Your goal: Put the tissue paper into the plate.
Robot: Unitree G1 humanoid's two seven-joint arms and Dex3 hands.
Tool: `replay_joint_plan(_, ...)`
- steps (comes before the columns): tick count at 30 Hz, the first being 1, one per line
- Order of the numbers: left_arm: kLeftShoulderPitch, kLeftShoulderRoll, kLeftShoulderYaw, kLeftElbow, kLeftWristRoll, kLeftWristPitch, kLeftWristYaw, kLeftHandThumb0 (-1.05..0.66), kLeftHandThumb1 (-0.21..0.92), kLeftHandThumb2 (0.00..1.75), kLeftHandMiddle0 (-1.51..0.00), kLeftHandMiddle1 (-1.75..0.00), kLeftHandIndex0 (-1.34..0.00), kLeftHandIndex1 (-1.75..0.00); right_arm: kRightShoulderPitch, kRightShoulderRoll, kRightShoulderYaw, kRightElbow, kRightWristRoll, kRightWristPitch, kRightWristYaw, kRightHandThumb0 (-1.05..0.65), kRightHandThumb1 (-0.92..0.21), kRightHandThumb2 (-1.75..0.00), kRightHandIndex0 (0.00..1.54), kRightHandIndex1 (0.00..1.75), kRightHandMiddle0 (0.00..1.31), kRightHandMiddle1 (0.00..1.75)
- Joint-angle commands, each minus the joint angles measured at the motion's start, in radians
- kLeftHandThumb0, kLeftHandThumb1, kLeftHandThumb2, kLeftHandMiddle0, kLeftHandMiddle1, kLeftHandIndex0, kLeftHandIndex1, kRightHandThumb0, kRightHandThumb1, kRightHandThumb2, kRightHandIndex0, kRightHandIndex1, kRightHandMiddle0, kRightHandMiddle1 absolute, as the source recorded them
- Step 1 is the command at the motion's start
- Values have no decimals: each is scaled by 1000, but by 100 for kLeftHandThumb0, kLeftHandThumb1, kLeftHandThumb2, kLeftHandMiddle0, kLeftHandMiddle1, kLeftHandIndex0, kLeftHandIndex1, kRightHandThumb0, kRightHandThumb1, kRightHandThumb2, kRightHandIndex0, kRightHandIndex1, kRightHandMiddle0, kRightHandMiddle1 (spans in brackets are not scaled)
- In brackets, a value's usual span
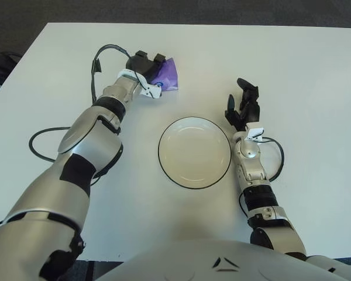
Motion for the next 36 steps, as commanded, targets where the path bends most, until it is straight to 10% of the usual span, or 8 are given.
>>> replay_joint_plan(1, 96, 4, -38, 37, 43, -14, 12, -48, 48, 92, -75, -172, -59, -157, 118, -6, -16, 72, 9, 84, 3, -55, -92, -60, 49, 1, 0, 85)
replay_joint_plan(36, 130, 10, 21, 37, -15, -67, 96, -46, 36, 126, -110, -175, -58, -175, 121, -27, -17, 64, 8, 97, 31, -57, -92, -61, 51, 1, 0, 88)
